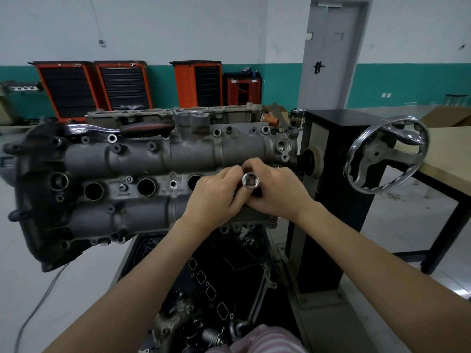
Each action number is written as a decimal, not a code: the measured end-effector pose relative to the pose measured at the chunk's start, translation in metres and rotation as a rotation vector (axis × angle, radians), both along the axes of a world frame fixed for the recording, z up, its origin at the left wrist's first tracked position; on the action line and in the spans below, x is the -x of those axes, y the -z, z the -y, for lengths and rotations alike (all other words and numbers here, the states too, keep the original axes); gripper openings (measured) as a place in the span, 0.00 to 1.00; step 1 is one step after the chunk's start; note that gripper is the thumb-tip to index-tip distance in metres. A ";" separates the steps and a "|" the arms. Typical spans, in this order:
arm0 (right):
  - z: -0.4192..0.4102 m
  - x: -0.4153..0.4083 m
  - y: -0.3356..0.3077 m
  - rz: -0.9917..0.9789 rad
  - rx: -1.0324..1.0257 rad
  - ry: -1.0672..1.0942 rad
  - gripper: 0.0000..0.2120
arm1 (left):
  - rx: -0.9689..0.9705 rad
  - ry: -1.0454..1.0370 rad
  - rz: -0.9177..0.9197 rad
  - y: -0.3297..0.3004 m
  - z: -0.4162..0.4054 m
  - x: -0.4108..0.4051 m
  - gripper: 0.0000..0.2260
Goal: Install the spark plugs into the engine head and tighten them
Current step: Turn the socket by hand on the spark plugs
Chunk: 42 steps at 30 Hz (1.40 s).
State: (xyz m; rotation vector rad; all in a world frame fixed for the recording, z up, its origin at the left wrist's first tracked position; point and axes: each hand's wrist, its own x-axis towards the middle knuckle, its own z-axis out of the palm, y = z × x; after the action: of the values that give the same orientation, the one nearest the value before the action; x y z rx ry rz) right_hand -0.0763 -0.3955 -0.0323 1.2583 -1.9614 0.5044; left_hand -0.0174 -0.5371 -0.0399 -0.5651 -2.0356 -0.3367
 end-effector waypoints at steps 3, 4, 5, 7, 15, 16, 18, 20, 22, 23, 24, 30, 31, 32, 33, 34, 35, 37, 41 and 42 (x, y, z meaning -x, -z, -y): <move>-0.001 -0.004 -0.002 -0.018 -0.017 -0.042 0.17 | 0.016 0.013 0.022 -0.001 -0.003 -0.002 0.15; -0.002 -0.005 -0.003 -0.014 -0.020 -0.043 0.18 | 0.025 0.017 0.032 -0.002 -0.003 -0.003 0.15; -0.002 -0.005 -0.003 -0.012 -0.022 -0.047 0.18 | 0.027 0.016 0.045 -0.002 -0.004 -0.003 0.15; -0.002 -0.002 -0.002 -0.021 -0.052 -0.035 0.14 | 0.016 0.007 0.060 -0.003 -0.004 -0.004 0.14; 0.000 -0.002 -0.002 -0.063 0.008 -0.017 0.06 | 0.031 -0.028 -0.040 -0.001 -0.002 0.001 0.15; 0.000 -0.002 -0.002 -0.062 0.009 -0.016 0.06 | 0.047 -0.024 -0.036 0.000 -0.002 0.001 0.14; 0.000 -0.002 -0.002 -0.030 -0.002 -0.018 0.07 | 0.053 -0.024 -0.004 -0.001 -0.003 0.000 0.13; -0.001 -0.002 -0.001 0.010 -0.022 -0.027 0.09 | 0.023 -0.014 0.032 -0.002 -0.003 -0.002 0.14; -0.003 -0.002 -0.001 0.018 -0.041 -0.039 0.15 | 0.020 0.006 0.044 -0.002 -0.004 -0.002 0.15; -0.003 -0.002 -0.002 0.024 -0.045 -0.050 0.16 | 0.023 0.009 0.041 -0.002 -0.005 -0.002 0.15; -0.003 -0.002 -0.002 0.032 -0.049 -0.061 0.15 | 0.022 0.008 0.037 -0.002 -0.005 -0.002 0.15; -0.002 -0.001 -0.002 -0.036 -0.008 -0.054 0.08 | 0.030 -0.074 -0.043 -0.002 -0.003 0.000 0.14; -0.002 0.000 -0.001 -0.032 0.005 -0.049 0.09 | 0.035 -0.074 -0.052 -0.002 -0.003 0.000 0.14; -0.002 0.001 -0.001 -0.017 0.015 -0.048 0.10 | 0.036 -0.066 -0.051 -0.001 -0.002 0.001 0.14; -0.002 0.001 -0.001 0.005 0.020 -0.048 0.12 | 0.027 -0.052 -0.041 -0.001 -0.002 0.001 0.14; -0.002 0.000 -0.001 0.023 0.015 -0.048 0.14 | 0.009 -0.038 -0.027 -0.001 -0.003 0.000 0.14; -0.002 0.000 -0.001 0.031 0.004 -0.051 0.17 | -0.006 -0.022 -0.018 -0.001 -0.003 -0.001 0.15; -0.002 0.000 -0.001 0.046 -0.028 -0.059 0.19 | -0.012 0.001 -0.013 -0.001 -0.003 -0.002 0.18; -0.002 0.000 -0.002 -0.024 -0.031 -0.065 0.09 | 0.016 -0.005 0.004 -0.002 -0.003 -0.003 0.16; -0.003 0.000 -0.002 -0.049 -0.016 -0.052 0.05 | 0.035 -0.025 -0.004 -0.002 -0.003 -0.002 0.15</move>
State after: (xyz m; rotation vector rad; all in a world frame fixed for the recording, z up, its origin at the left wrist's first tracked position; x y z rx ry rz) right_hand -0.0765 -0.3929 -0.0301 1.3229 -1.9000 0.4799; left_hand -0.0152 -0.5345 -0.0378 -0.5615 -2.0468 -0.2851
